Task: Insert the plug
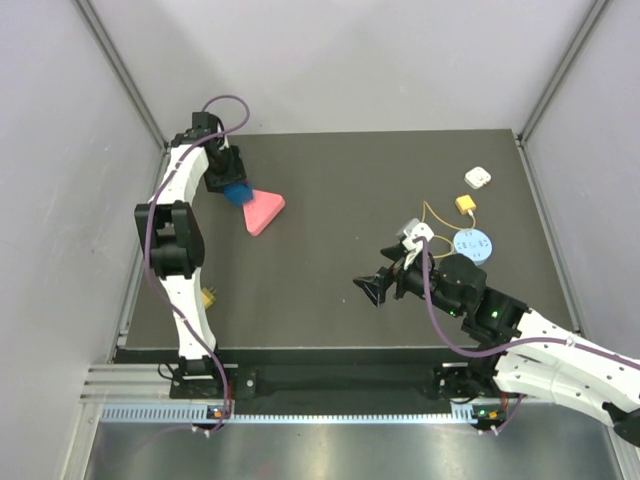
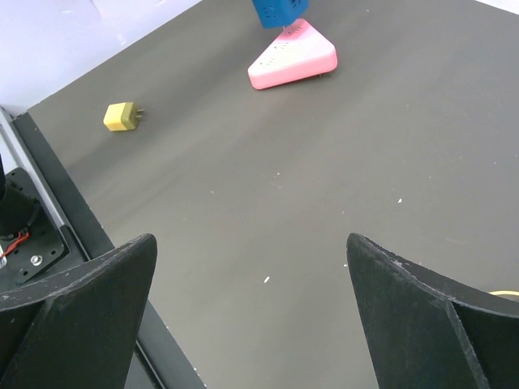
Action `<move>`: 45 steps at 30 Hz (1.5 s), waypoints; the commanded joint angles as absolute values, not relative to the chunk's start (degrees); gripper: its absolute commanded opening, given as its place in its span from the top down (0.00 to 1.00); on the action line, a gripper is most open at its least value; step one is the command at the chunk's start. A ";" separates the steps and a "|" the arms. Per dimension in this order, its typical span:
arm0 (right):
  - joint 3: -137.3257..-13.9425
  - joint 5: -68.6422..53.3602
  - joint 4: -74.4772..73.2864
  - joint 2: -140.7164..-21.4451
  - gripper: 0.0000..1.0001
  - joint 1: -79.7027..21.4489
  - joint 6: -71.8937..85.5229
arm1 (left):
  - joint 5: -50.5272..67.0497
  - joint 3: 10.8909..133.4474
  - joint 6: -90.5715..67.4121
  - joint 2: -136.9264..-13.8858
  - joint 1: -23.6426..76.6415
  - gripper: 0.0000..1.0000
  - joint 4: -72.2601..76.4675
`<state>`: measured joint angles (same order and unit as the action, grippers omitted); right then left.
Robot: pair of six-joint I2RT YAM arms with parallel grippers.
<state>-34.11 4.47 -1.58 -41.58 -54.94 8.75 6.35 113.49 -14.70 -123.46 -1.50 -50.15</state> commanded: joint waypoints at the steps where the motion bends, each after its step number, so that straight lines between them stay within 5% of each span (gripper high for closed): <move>1: -34.01 4.66 2.02 -41.22 0.00 -54.40 9.58 | 5.36 116.45 -13.10 -124.01 -1.93 1.00 -49.31; 45: -33.40 3.69 0.44 -41.22 0.00 -54.40 8.35 | 8.79 124.10 -10.99 -129.55 -1.85 1.00 -55.63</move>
<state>-32.97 3.88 -0.86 -42.37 -54.94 8.97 7.86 121.47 -11.99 -129.03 -1.69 -54.68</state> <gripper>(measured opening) 0.996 0.664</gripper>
